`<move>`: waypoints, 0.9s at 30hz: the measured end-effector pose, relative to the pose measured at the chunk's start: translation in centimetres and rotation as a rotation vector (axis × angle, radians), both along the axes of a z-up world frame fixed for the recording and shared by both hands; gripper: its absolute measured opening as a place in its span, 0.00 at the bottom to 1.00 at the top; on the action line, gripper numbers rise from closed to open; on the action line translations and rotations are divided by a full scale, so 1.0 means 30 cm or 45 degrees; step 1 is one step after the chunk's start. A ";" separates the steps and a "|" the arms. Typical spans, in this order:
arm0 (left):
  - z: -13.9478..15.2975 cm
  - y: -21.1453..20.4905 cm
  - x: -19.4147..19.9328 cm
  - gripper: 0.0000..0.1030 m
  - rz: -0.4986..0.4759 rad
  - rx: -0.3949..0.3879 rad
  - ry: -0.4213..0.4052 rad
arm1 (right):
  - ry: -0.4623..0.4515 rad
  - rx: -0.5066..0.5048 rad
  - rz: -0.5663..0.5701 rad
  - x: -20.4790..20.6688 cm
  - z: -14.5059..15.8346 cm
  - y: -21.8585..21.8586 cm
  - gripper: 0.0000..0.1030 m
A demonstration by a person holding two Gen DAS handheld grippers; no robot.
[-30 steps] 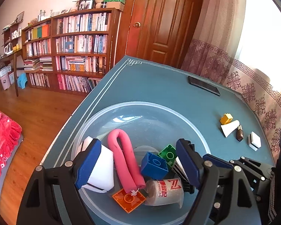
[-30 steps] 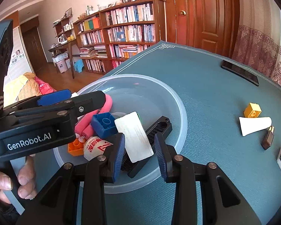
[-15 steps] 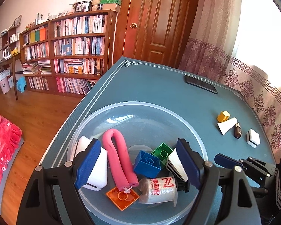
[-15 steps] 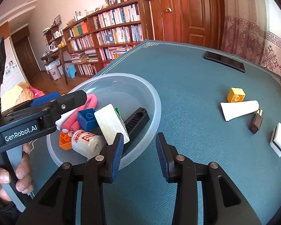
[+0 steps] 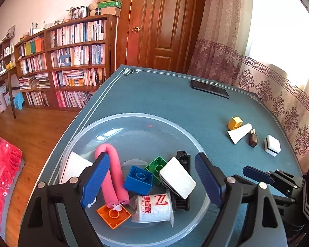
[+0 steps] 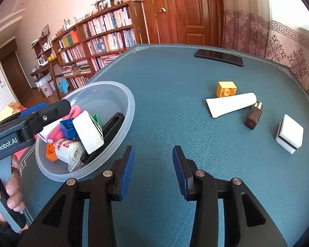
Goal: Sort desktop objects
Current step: 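Withdraw both open tools from the bowl toward the remaining items, then close the right tool on the white sponge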
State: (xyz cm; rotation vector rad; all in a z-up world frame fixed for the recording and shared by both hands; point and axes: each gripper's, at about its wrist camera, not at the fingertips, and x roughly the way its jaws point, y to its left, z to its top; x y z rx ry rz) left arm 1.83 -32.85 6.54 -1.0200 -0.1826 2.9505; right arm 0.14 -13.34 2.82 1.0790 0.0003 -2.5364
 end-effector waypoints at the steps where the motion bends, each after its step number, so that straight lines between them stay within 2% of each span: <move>1: 0.003 0.006 0.000 0.85 -0.006 -0.004 0.002 | -0.001 -0.003 -0.014 -0.001 -0.001 0.013 0.41; 4: 0.011 0.028 -0.001 0.89 -0.020 -0.017 0.009 | -0.004 -0.008 -0.057 -0.005 -0.004 0.055 0.41; 8: 0.020 0.056 0.000 0.99 -0.031 -0.037 0.023 | -0.022 -0.008 -0.141 -0.014 -0.017 0.118 0.44; 12: 0.030 0.077 0.004 0.99 -0.047 -0.048 0.029 | -0.028 0.000 -0.233 -0.026 -0.028 0.197 0.45; 16: 0.034 0.101 -0.001 0.99 -0.055 -0.057 0.022 | -0.024 -0.018 -0.320 -0.033 -0.025 0.280 0.52; 25: 0.047 0.178 -0.001 0.99 -0.109 -0.092 0.034 | -0.020 -0.027 -0.477 -0.041 -0.028 0.429 0.52; 27: 0.047 0.196 -0.002 0.99 -0.121 -0.100 0.032 | -0.020 -0.020 -0.511 -0.047 -0.032 0.456 0.55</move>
